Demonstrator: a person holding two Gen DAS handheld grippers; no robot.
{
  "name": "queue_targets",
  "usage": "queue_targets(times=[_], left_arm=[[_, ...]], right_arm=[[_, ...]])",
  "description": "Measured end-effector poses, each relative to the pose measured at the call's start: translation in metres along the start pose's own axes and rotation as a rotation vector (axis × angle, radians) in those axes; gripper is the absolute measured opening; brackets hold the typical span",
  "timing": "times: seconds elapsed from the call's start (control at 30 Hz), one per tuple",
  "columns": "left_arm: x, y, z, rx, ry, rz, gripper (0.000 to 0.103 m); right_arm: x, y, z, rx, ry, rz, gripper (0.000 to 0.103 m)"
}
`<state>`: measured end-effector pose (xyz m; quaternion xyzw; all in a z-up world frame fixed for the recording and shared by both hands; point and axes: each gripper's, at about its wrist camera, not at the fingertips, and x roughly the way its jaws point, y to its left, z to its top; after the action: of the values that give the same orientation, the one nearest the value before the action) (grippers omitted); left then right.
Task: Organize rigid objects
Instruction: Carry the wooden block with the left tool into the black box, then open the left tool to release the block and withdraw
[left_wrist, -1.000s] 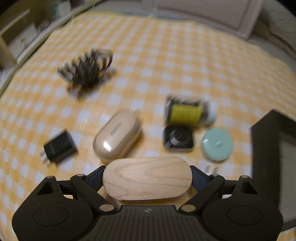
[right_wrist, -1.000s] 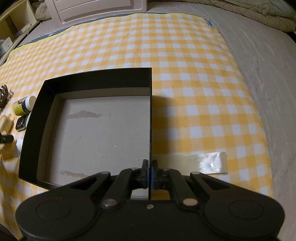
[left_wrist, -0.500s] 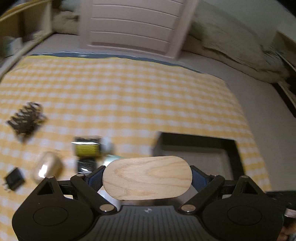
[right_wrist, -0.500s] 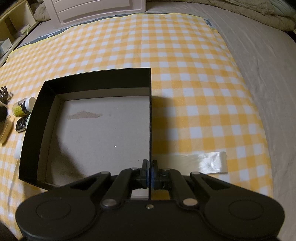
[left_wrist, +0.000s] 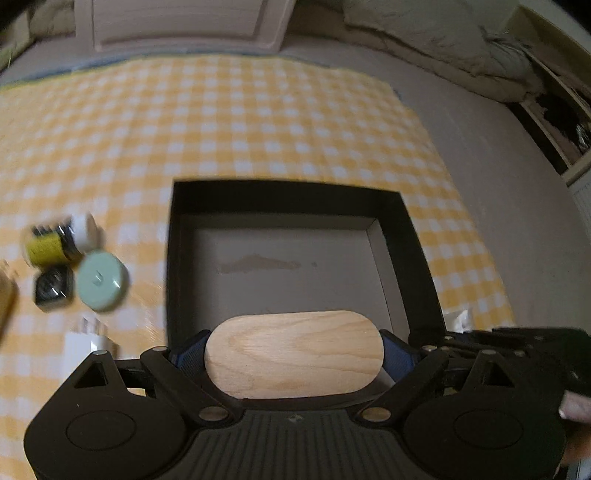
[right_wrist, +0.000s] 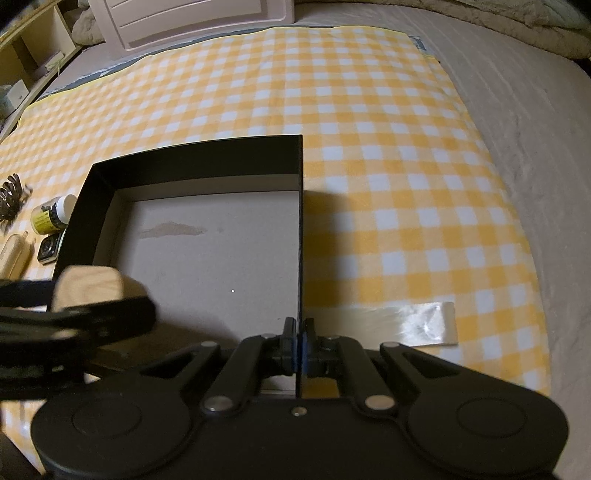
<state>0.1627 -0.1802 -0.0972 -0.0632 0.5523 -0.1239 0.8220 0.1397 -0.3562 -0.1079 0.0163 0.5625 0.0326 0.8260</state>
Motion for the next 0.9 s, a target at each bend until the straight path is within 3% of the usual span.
queue_targets(times=[0.17,0.23,0.4,0.5,0.63,0.9], left_arm=[[0.022,0.0,0.0,-0.08,0.054,-0.013,0.092],[0.023,-0.001,0.0,-0.087,0.036,-0.024,0.093],[0.02,0.002,-0.001,-0.095,0.043,-0.121,0.102],[0.02,0.004,0.001,-0.102,0.067,-0.125,0.101],[0.015,0.006,0.005,-0.087,0.074,-0.124,0.091],[-0.009,0.009,0.002,0.006,0.041,-0.081,0.09]], right_arm=[[-0.001,-0.005,0.0,0.007,0.003,0.014,0.004],[-0.001,-0.005,0.0,0.006,0.003,0.018,0.004],[-0.001,-0.005,0.0,0.01,0.004,0.02,0.004],[-0.001,-0.004,0.0,0.009,0.003,0.019,0.004],[-0.001,-0.005,-0.001,0.007,0.003,0.019,0.004],[-0.001,-0.004,0.0,0.009,0.003,0.021,0.004]])
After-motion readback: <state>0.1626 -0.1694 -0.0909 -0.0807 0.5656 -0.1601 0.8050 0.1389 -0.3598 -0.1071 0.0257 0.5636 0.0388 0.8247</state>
